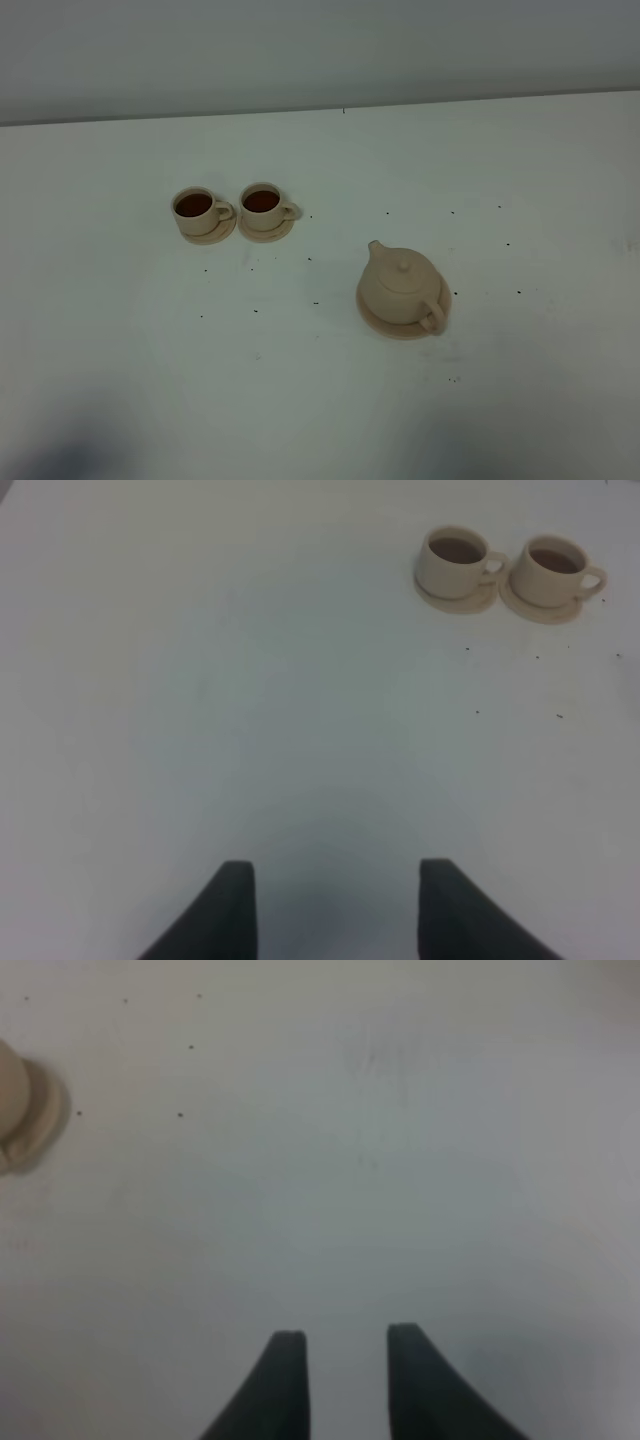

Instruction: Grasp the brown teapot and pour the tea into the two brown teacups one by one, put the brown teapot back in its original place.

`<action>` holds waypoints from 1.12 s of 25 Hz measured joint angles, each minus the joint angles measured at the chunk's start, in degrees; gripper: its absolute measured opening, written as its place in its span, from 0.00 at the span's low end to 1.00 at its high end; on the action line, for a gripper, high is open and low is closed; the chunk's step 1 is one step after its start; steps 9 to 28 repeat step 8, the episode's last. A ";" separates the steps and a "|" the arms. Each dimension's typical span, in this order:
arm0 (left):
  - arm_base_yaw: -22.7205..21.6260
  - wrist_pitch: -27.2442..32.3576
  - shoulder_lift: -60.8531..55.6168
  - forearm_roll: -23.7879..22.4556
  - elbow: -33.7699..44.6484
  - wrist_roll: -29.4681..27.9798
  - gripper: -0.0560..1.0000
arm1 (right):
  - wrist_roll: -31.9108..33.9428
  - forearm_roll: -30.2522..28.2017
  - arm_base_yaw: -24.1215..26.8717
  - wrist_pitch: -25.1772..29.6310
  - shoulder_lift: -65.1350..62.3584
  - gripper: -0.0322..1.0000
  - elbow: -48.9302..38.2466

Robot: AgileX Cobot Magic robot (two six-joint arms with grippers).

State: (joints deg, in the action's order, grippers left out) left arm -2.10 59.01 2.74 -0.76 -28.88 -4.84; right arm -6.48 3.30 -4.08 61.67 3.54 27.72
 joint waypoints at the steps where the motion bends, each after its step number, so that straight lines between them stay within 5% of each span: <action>1: 0.00 0.00 0.00 0.00 0.00 0.00 0.43 | 0.00 0.00 0.00 0.00 0.00 0.23 0.00; 28: 0.00 0.00 0.00 0.00 0.00 0.00 0.43 | 0.05 0.00 0.00 0.00 0.00 0.23 0.00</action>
